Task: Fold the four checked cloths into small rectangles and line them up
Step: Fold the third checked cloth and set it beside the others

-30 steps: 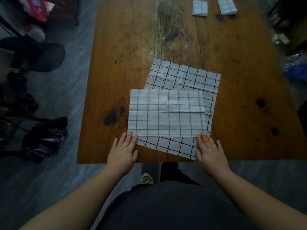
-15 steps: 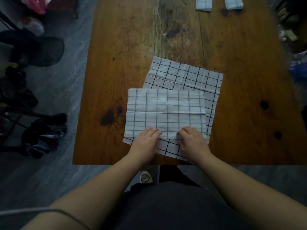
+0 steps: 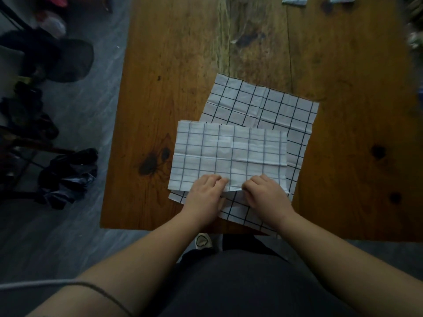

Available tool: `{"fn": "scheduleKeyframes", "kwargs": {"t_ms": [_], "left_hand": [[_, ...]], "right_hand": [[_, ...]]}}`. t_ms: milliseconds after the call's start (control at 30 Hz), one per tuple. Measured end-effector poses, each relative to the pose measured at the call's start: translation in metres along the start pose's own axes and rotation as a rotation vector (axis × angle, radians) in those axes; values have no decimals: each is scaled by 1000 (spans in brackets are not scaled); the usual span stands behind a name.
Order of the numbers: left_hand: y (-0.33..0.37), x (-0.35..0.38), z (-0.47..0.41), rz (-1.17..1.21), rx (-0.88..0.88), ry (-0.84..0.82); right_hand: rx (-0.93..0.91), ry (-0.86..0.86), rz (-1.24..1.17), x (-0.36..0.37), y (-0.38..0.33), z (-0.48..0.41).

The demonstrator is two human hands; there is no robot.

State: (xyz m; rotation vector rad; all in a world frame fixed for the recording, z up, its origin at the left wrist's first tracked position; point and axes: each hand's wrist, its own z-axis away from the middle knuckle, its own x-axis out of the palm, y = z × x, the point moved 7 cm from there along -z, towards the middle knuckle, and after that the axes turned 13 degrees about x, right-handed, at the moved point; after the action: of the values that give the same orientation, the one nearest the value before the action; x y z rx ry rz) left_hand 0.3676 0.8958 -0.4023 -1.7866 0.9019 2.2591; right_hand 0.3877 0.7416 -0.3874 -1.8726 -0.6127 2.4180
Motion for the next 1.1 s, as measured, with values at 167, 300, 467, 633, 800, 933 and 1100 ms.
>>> {"fn": "scheduleKeyframes", "kwargs": {"t_ms": [167, 300, 467, 633, 800, 933, 1100], "left_hand": [[-3, -11, -2, -13, 24, 88], [-11, -28, 5, -1, 80, 229], [-29, -66, 43, 71, 80, 402], [-46, -111, 92, 287, 102, 535], [-40, -163, 133, 447, 188, 649], [-32, -196, 158, 474, 252, 691], [-19, -219, 180, 472, 346, 640]], "right_hand": [[-24, 77, -15, -23, -25, 10], [36, 10, -51, -31, -46, 25], [203, 1, -247, -50, -58, 30], [342, 11, -489, -64, -60, 18], [287, 67, -502, -78, -95, 19], [75, 150, -417, -102, -141, 34], [-104, 127, -291, -121, -182, 48]]}}
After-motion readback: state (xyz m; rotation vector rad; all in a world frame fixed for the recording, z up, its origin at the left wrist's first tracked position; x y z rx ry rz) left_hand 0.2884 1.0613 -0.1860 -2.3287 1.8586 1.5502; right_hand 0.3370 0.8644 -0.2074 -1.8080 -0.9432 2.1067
